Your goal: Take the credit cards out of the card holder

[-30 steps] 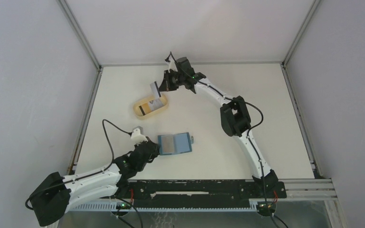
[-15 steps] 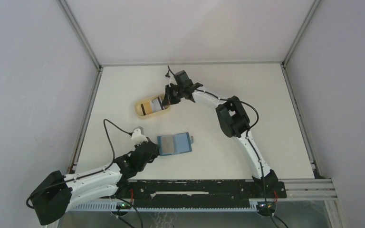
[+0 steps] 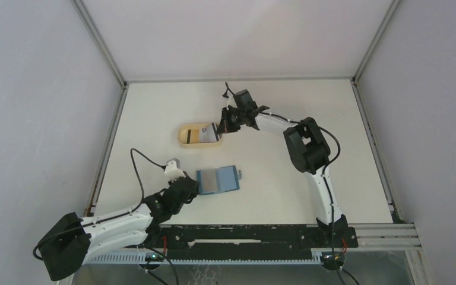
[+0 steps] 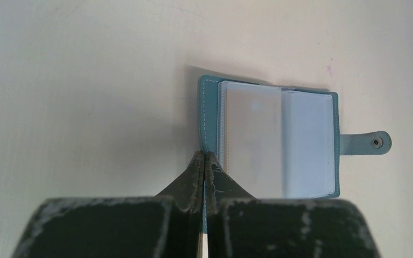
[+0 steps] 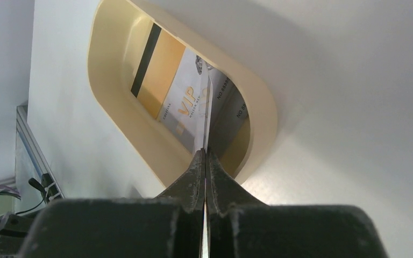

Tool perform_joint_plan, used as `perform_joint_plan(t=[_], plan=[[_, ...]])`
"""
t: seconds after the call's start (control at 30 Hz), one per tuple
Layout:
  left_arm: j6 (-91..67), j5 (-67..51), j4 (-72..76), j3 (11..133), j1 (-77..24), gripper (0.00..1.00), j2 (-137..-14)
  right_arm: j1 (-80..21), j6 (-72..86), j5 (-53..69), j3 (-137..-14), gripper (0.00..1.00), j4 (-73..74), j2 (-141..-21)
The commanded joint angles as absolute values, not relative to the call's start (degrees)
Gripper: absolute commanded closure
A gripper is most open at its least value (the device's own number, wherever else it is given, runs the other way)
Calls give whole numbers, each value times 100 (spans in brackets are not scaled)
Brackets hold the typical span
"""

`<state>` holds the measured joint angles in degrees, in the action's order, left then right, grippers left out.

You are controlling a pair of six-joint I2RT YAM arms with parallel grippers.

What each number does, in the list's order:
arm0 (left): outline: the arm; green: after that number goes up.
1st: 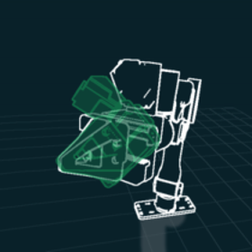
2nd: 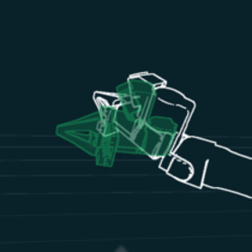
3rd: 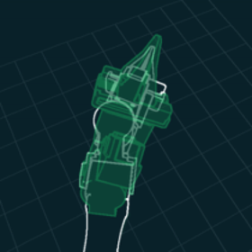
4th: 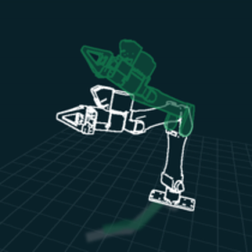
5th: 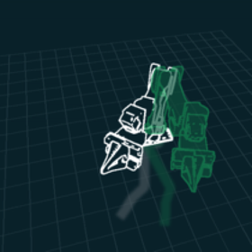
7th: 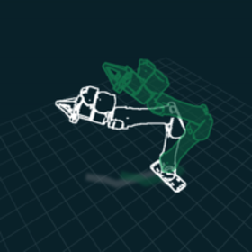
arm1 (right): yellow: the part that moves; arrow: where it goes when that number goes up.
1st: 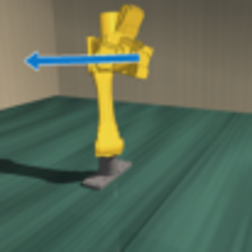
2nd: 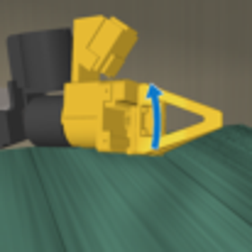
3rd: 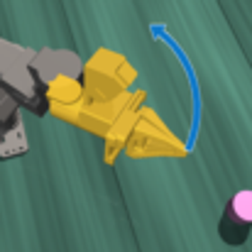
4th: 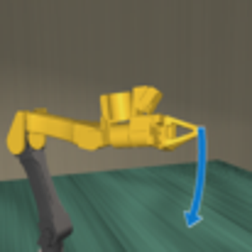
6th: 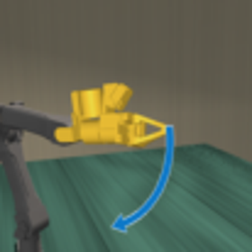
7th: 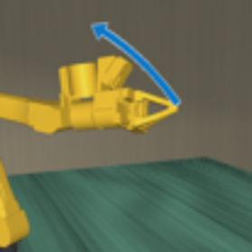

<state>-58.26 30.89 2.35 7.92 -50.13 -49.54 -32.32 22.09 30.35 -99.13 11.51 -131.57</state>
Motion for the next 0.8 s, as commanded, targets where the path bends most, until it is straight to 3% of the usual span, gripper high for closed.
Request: perform_joint_plan(t=[0.0, 0.77], plan=[[-5677, 3114, 286, 1012, -5037, 100, -4981, -3127, 1945, 2891, -9624, 100, 1110, -12690], [-5777, 3163, 191, 737, -5036, 100, -4608, -3419, 2863, 2962, -9595, 100, 714, -12800]])
